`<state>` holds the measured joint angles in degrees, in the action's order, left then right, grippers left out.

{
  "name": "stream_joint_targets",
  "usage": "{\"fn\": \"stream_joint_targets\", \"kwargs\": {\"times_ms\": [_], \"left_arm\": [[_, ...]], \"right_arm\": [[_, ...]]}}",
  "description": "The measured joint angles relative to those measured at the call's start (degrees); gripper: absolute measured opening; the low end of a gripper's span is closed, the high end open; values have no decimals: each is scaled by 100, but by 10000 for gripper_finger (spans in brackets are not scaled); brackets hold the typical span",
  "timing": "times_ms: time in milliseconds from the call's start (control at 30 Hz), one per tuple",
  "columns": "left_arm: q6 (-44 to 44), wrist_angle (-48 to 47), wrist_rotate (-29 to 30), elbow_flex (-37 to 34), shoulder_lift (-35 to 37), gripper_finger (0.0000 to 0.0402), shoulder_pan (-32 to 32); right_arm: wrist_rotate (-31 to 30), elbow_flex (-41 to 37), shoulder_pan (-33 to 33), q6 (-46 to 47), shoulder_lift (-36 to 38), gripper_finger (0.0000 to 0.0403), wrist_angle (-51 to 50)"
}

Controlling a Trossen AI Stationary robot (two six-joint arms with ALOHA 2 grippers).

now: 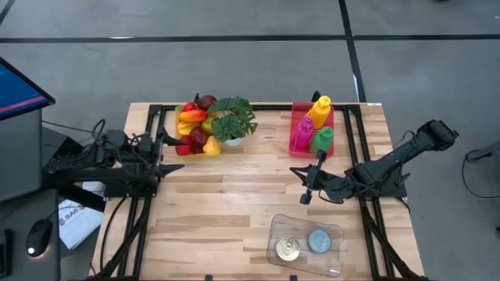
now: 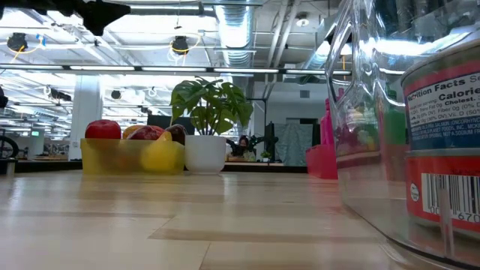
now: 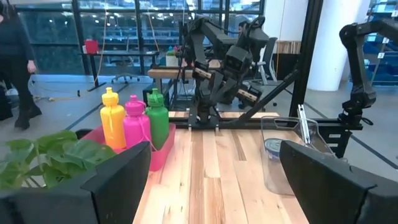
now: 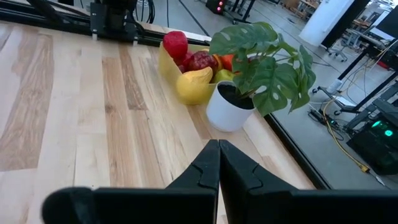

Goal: Pick & Place Food Item
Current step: Return to Home Position

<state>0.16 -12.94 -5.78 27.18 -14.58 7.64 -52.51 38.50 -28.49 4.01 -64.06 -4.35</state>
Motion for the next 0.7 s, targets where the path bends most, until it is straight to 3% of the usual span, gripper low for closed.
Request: {"fn": "stream_joint_targets", "kwargs": {"times_ms": [700], "left_arm": [[-2, -1072, 12, 0, 1450, 346, 0]], "right_arm": [[0, 0, 0, 0, 0, 0, 3]]}}
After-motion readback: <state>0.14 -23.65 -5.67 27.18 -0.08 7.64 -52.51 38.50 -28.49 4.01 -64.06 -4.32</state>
